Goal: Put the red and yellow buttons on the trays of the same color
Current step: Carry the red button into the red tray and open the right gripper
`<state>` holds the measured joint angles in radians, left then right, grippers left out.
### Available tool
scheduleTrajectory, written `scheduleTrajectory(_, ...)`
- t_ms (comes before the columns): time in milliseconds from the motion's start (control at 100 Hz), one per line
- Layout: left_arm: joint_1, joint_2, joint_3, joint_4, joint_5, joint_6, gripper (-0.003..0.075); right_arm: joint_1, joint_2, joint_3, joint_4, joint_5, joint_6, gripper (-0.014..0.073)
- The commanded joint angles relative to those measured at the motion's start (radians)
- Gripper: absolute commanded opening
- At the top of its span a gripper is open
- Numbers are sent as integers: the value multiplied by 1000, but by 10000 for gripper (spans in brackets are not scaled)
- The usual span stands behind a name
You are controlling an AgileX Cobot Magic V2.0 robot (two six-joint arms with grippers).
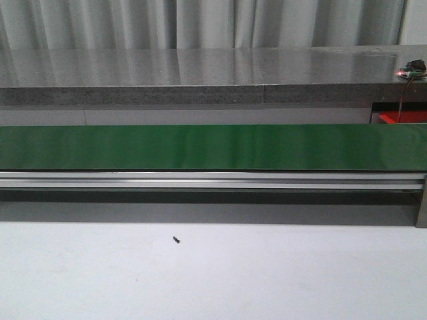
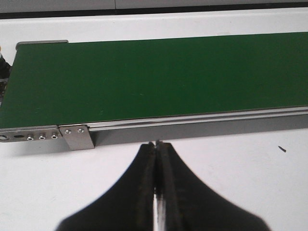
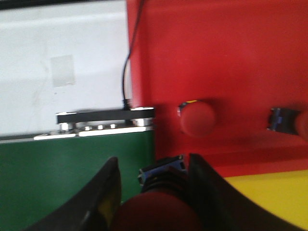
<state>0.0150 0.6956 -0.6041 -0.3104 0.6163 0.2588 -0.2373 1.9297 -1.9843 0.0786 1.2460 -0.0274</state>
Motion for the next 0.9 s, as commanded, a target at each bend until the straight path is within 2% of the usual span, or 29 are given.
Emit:
scheduleTrajectory(0, -7, -3, -25, -17, -68, -6, -20, -58, -68, -37, -5, -34, -1, 246)
scheduleTrajectory(190, -7, -3, -25, -17, -68, -6, -20, -158, -68, -19, 35, -81, 4, 246)
scheduleTrajectory(350, -7, -3, -25, -17, -68, -6, -19, -207, -68, 74, 105, -174, 3, 246)
scheduleTrajectory(530, -7, -3, -25, -17, -68, -6, -20, -213, -55, 177, 108, -258, 3, 246)
scheduleTrajectory(890, -7, -3, -25, -17, -80, -6, -20, -208, 22, 183, 124, -320, 3, 246)
